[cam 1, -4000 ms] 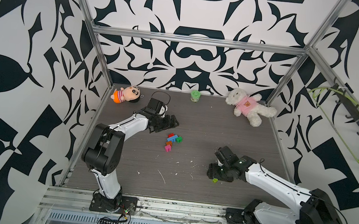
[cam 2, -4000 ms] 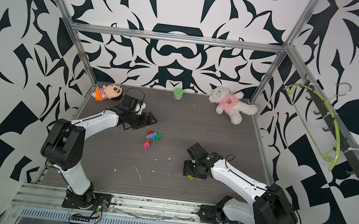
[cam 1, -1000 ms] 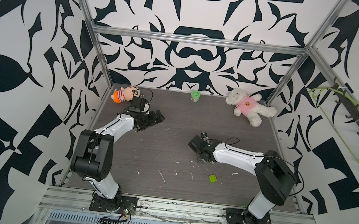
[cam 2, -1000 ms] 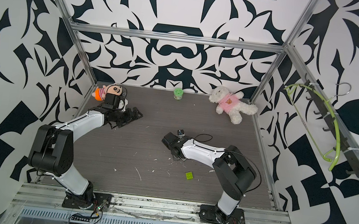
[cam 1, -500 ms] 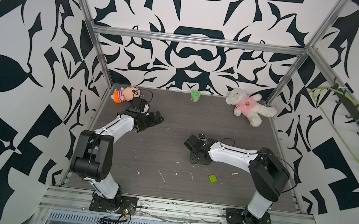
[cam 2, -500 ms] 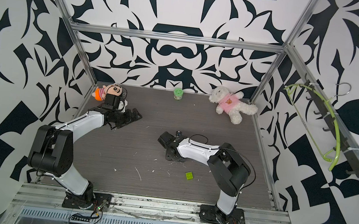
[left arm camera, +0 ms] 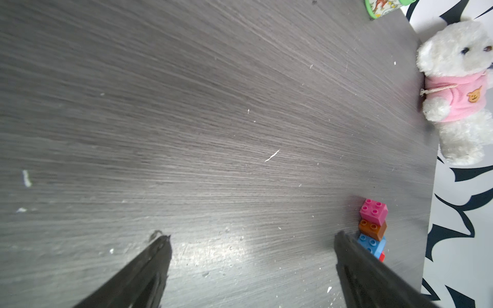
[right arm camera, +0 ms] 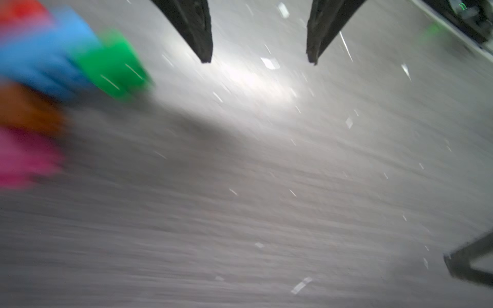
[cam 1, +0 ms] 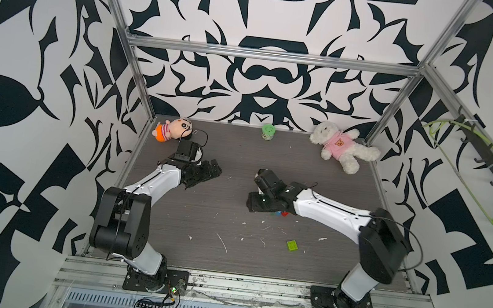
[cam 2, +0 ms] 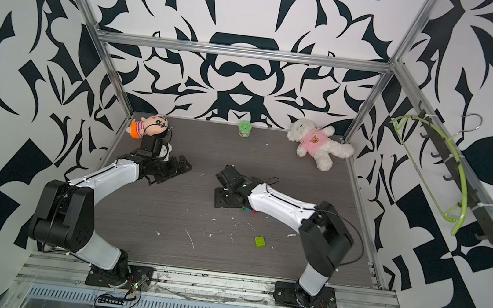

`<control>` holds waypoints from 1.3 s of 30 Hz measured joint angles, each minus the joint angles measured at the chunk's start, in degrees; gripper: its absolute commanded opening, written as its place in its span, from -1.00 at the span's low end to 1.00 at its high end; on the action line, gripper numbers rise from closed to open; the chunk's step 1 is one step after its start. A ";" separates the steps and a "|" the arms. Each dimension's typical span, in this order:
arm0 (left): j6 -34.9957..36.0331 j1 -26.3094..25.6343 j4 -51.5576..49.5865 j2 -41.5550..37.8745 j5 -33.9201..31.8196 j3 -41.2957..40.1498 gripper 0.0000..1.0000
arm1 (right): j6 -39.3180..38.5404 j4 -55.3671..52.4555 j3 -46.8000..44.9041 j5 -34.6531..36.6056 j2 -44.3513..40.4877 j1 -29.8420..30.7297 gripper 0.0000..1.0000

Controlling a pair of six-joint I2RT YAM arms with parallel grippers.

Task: Assemble the letter v with lego
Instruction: Adjust the lego brick at the center of the board.

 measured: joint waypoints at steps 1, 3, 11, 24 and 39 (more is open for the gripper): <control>-0.07 0.00 0.09 0.00 0.17 -0.20 0.99 | -0.02 -2.71 -1.31 1.55 -3.58 -0.26 0.29; -0.33 0.00 0.55 0.09 0.79 -0.33 0.99 | 0.59 -7.76 -5.18 3.93 -12.31 -1.60 0.29; -1.66 -0.96 3.30 0.24 2.01 -0.37 0.99 | -1.66 -14.45 -15.69 -0.22 -18.38 -12.22 0.28; -2.60 -2.69 5.53 -0.59 2.45 -2.75 0.99 | 0.76 -13.53 -22.43 -7.87 -13.77 -5.79 0.21; -1.64 -5.68 6.84 -7.41 1.90 -6.19 0.99 | 0.02 -9.44 -21.92 -4.94 -6.12 -4.68 -0.67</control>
